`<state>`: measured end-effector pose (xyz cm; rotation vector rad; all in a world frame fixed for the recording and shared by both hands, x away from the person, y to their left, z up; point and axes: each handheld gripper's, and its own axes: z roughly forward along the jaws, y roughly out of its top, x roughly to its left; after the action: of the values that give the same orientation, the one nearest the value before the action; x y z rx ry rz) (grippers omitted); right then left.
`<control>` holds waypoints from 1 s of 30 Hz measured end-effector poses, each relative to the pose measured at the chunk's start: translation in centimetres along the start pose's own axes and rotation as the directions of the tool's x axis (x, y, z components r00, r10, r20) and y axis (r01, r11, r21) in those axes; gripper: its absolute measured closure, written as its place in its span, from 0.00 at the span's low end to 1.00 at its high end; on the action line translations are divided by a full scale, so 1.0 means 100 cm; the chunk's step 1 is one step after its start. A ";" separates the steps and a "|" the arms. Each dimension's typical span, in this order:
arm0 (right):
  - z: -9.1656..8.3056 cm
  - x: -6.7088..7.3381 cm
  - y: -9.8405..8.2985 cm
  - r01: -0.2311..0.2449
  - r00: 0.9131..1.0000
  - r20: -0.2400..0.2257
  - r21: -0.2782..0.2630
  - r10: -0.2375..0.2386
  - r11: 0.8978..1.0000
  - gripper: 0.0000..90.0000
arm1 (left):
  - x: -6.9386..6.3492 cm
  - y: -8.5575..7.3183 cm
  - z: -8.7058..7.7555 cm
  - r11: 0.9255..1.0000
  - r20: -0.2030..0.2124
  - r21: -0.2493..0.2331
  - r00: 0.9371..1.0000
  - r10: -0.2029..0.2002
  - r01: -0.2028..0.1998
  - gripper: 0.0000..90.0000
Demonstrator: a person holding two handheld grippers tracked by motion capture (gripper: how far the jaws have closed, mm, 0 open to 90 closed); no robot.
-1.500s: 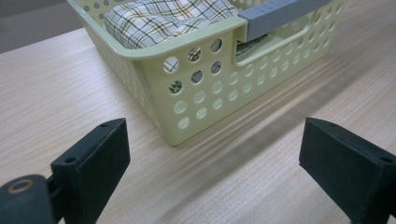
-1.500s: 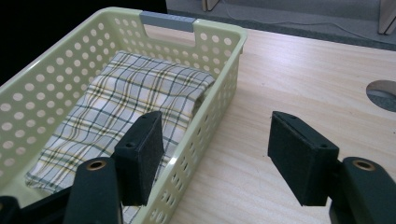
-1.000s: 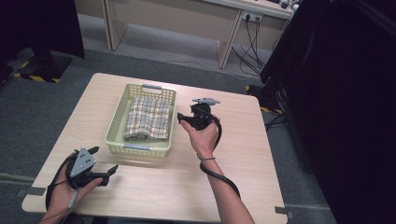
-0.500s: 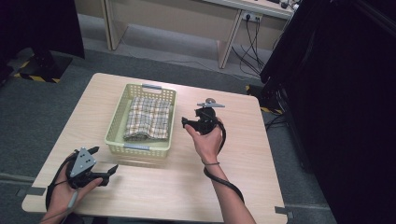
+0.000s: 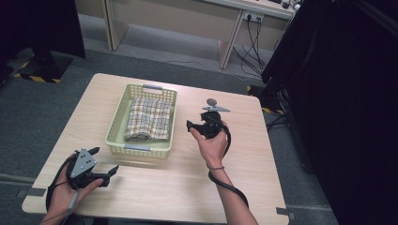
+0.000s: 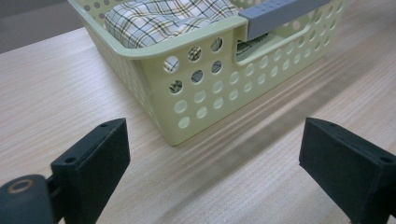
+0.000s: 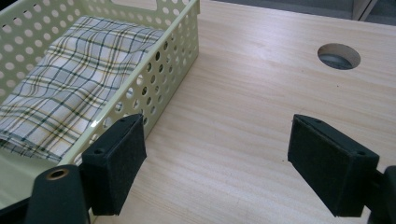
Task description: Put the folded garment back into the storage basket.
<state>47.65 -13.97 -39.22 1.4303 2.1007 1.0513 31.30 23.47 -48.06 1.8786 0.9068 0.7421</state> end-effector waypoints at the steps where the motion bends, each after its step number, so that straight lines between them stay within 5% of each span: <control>1: -0.001 -0.001 -0.001 -0.002 1.000 0.000 0.000 0.002 1.000 0.22 | 0.000 0.000 0.000 1.000 0.000 0.000 1.000 0.000 0.000 0.09; 30: -0.015 -0.025 -0.030 0.000 1.000 0.009 -0.043 0.000 0.999 0.13 | 0.000 0.000 0.000 1.000 -0.003 0.001 1.000 -0.002 0.002 0.09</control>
<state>45.87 -17.40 -40.76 1.4118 2.0594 1.0821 31.30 23.45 -48.06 1.8780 0.9111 0.7434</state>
